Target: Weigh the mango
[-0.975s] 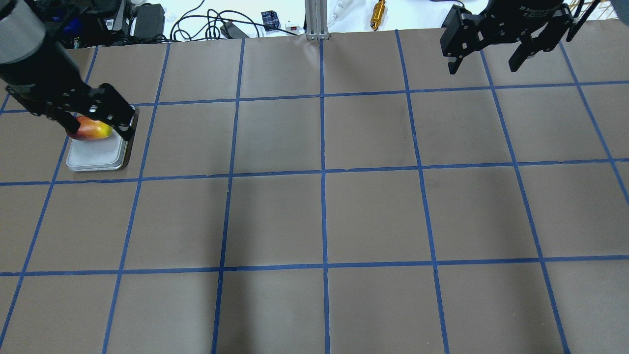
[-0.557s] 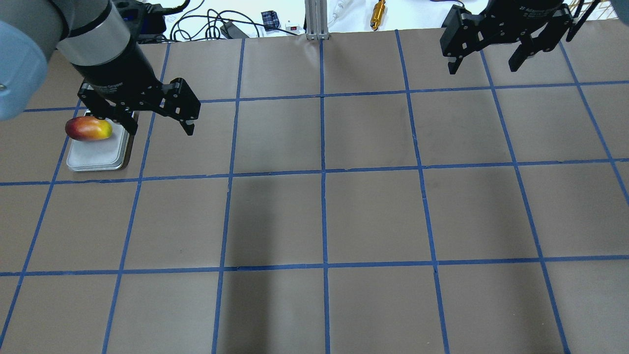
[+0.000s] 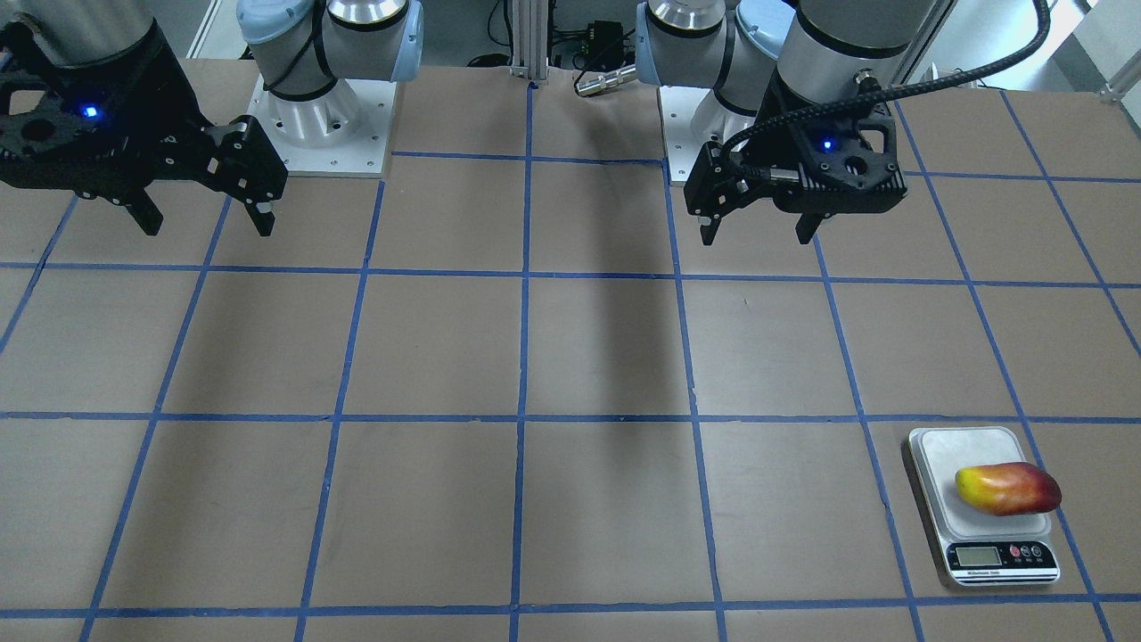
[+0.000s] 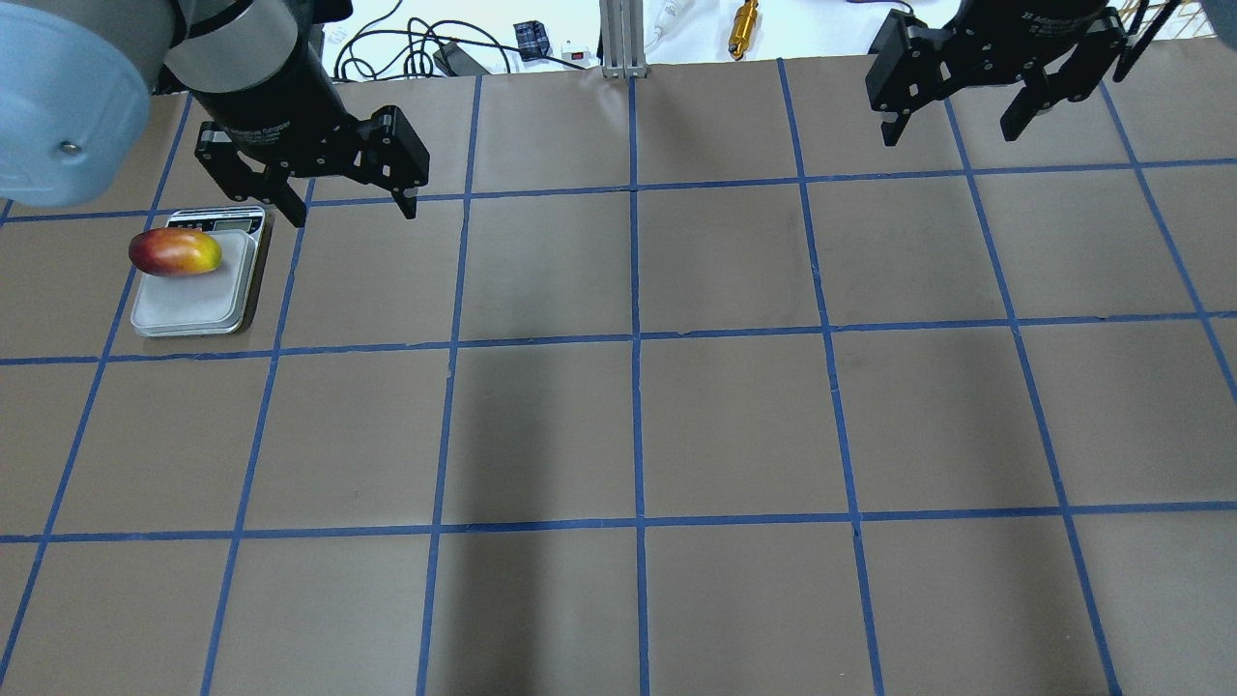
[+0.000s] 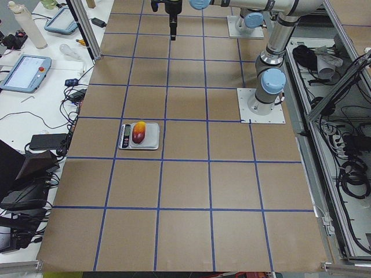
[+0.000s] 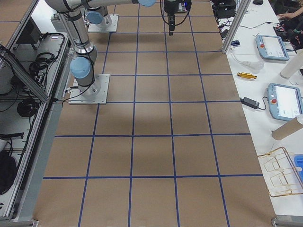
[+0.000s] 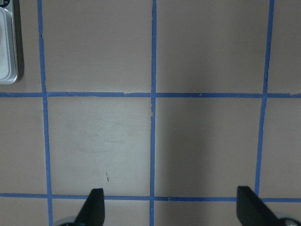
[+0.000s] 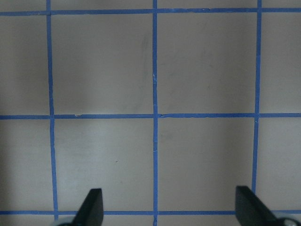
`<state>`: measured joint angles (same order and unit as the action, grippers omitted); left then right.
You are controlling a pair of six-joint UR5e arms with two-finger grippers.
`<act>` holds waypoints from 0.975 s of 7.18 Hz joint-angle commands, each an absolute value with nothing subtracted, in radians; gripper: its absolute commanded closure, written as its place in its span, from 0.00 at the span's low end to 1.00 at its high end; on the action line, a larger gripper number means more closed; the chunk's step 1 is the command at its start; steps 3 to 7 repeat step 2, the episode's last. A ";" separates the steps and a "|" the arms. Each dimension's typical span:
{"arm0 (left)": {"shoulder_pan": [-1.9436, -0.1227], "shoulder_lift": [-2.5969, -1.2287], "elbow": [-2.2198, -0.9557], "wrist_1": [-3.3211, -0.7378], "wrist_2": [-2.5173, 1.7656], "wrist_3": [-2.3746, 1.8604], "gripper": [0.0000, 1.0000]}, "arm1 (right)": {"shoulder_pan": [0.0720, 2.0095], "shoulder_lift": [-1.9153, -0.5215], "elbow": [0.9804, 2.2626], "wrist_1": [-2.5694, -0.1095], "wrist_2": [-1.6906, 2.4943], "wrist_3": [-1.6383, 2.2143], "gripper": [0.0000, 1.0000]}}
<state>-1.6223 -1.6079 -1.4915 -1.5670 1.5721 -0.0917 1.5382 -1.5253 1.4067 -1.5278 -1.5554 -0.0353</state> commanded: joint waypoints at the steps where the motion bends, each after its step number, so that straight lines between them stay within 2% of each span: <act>1: -1.620 -1.620 -1.471 -1.566 1.569 -0.084 0.00 | 1.537 -1.526 1.407 -1.528 -1.555 -0.035 0.00; 7: -1.620 -1.620 -1.471 -1.566 1.569 -0.083 0.00 | 1.539 -1.526 1.407 -1.528 -1.555 -0.035 0.00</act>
